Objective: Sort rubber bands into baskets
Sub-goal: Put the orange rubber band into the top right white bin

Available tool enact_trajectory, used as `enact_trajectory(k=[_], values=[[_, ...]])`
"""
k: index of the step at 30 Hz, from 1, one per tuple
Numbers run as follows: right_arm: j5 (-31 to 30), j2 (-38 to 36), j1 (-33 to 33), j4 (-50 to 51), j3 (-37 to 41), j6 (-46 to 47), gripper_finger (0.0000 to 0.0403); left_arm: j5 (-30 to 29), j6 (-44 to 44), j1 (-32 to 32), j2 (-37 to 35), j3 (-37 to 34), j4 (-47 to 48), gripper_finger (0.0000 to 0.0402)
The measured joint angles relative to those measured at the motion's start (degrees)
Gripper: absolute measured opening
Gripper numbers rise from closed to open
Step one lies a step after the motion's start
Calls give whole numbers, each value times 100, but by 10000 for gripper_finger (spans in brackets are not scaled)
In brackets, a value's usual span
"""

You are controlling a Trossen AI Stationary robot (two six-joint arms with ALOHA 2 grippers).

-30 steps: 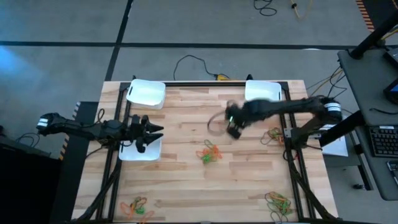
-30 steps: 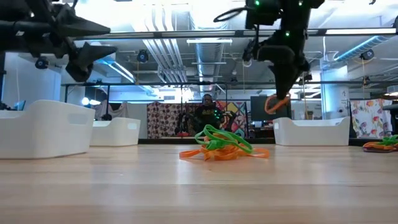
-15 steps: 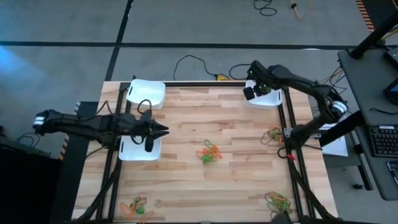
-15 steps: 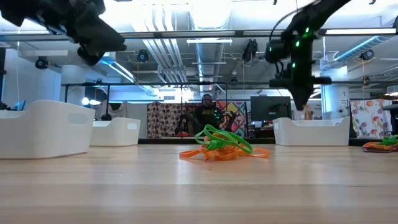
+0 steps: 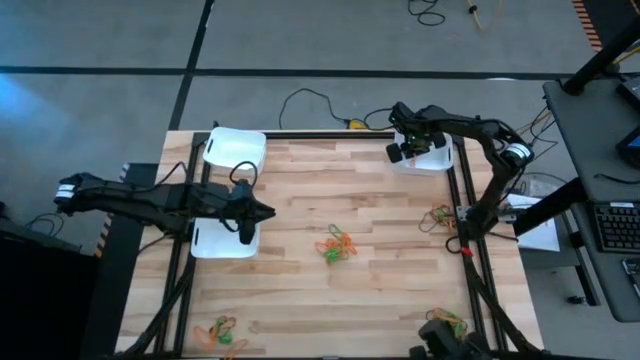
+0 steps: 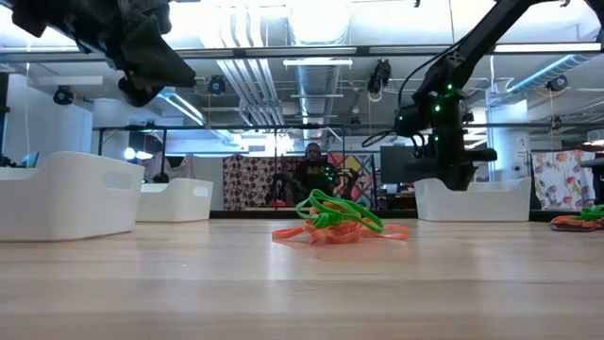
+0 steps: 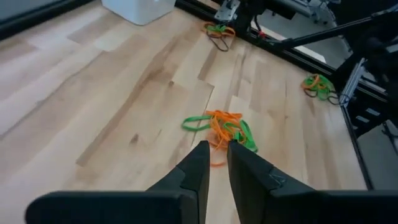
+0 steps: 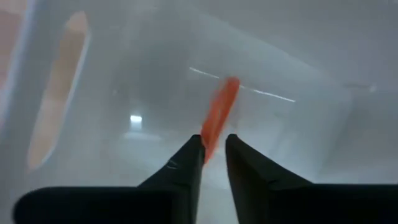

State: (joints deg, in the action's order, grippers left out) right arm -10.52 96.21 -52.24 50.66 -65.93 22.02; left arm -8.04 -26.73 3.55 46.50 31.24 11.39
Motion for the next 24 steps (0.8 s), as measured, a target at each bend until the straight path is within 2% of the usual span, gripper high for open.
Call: enact_trajectory(k=[4, 7, 12, 18, 21, 24], values=[[-154, -33, 0, -25, 8, 98, 120, 330, -100, 0, -101, 108, 4, 42], [-278, -327, 99, -7, 9, 181, 148, 460, -54, 0, -246, 267, 28, 42], [-265, -1140, 754, 5, 43, 550, 179, 457, 310, 0, -379, 516, 564, 42], [-257, -2193, 2614, -235, 373, 1329, 189, 451, 364, 0, -385, 557, 790, 42], [-250, -2469, 3753, -881, 709, 1539, 189, 442, 388, 0, -395, 438, 737, 42], [-234, -2474, 4873, -1760, 1053, 1317, 189, 431, 571, 0, -382, 350, 669, 42]])
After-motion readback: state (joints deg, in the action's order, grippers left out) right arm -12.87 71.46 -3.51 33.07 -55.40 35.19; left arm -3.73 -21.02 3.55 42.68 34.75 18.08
